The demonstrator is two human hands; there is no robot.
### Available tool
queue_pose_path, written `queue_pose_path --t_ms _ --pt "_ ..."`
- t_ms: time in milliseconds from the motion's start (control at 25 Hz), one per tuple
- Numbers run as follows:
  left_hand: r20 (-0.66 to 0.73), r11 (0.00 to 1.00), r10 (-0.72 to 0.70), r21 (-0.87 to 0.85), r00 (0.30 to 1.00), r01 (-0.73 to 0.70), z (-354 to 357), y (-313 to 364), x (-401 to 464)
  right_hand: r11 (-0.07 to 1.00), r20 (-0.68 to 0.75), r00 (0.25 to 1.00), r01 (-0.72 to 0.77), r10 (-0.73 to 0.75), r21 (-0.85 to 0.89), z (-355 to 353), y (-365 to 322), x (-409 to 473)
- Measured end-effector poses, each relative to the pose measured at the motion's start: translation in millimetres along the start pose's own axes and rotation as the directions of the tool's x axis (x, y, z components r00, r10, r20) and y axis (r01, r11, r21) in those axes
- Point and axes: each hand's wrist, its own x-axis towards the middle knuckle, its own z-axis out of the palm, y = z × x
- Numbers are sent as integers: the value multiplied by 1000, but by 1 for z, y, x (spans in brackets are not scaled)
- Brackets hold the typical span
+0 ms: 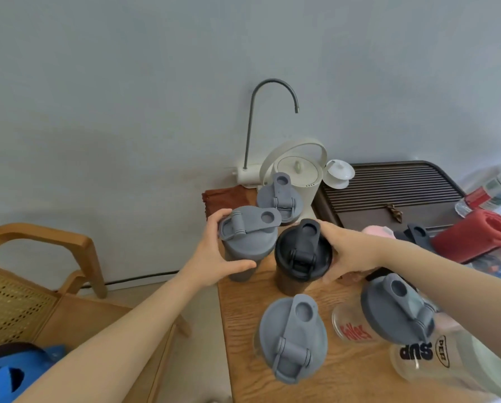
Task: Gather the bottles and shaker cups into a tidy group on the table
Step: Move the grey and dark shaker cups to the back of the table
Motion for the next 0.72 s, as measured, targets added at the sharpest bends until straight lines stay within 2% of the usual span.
queue_pose_path --t_ms 160,240,320,400,480,560,640,720 --pt "47 973 82 214 996 -90 -10 18 2 984 -33 985 -170 172 61 -6 -3 -17" --pt "94 927 163 326 982 -185 -13 35 8 976 -96 977 -175 188 127 -6 -11 -21" --pt "188 863 188 437 964 -253 -13 49 16 990 -143 980 -129 136 56 -2 -22 -20" --pt "232 813 131 531 964 -238 -9 56 21 988 -151 983 -119 104 -97 7 -31 -13" --pt "132 790 74 597 988 -139 -3 57 20 968 -185 976 -150 114 -199 17 -36 -6" --pt "-57 779 42 628 997 3 2 56 16 954 -253 959 -191 130 -230 22 -37 -2" --pt "-225 780 42 616 973 109 3 55 14 947 -292 943 -230 160 -226 22 -36 -1" --pt "-315 783 60 604 947 151 3 55 15 935 -293 938 -261 187 -240 18 -36 3"
